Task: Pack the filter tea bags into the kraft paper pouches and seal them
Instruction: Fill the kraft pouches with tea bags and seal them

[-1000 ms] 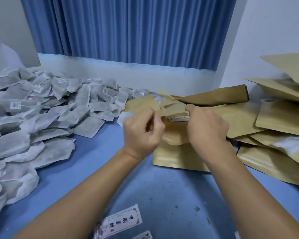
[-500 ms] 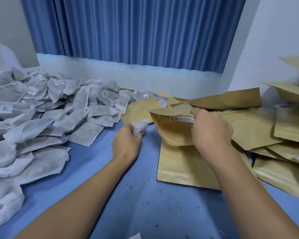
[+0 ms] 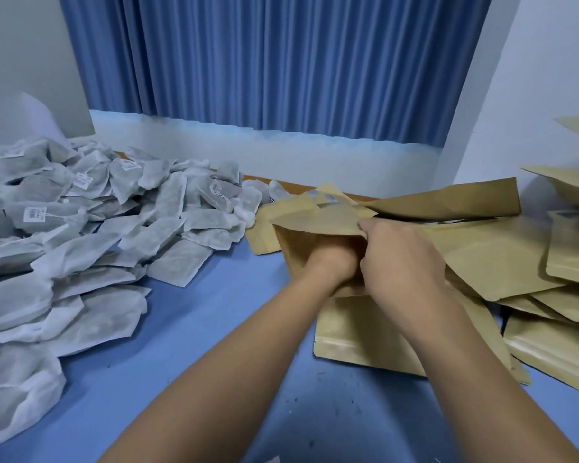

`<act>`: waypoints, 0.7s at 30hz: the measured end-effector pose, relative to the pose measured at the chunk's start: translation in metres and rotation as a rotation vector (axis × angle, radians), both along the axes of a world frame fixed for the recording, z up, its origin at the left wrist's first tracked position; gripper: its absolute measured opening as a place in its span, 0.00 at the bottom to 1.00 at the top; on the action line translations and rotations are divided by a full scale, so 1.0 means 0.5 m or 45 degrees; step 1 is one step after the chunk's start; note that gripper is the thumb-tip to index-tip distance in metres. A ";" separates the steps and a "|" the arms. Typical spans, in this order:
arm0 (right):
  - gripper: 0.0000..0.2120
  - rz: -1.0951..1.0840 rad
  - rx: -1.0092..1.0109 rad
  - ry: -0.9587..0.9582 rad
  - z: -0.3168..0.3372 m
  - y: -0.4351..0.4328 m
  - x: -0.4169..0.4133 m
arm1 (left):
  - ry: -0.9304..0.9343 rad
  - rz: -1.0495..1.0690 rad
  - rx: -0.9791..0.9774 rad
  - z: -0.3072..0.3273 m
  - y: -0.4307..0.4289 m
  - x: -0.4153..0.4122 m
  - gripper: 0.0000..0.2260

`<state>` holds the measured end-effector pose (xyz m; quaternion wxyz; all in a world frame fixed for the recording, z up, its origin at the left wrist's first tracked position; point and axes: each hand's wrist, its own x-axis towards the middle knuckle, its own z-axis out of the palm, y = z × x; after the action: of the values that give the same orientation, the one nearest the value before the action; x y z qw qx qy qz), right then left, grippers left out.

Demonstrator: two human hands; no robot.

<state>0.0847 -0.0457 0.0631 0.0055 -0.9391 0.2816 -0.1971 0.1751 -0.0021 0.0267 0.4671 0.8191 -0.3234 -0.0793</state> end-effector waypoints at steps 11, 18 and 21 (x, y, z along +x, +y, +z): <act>0.19 -0.132 -0.017 0.001 -0.014 -0.018 0.002 | -1.178 0.638 -0.270 -0.089 0.262 0.073 0.07; 0.21 -0.152 -0.031 0.031 -0.023 -0.013 0.004 | -0.372 0.963 0.685 -0.155 0.344 0.157 0.13; 0.22 -0.154 -0.018 0.018 -0.023 -0.017 0.003 | -0.450 0.860 0.042 -0.147 0.301 0.098 0.06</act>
<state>0.0862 -0.0539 0.0518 -0.0151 -0.9217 0.3363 -0.1925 0.2241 0.1486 -0.0467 0.3908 0.8879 -0.1095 0.2166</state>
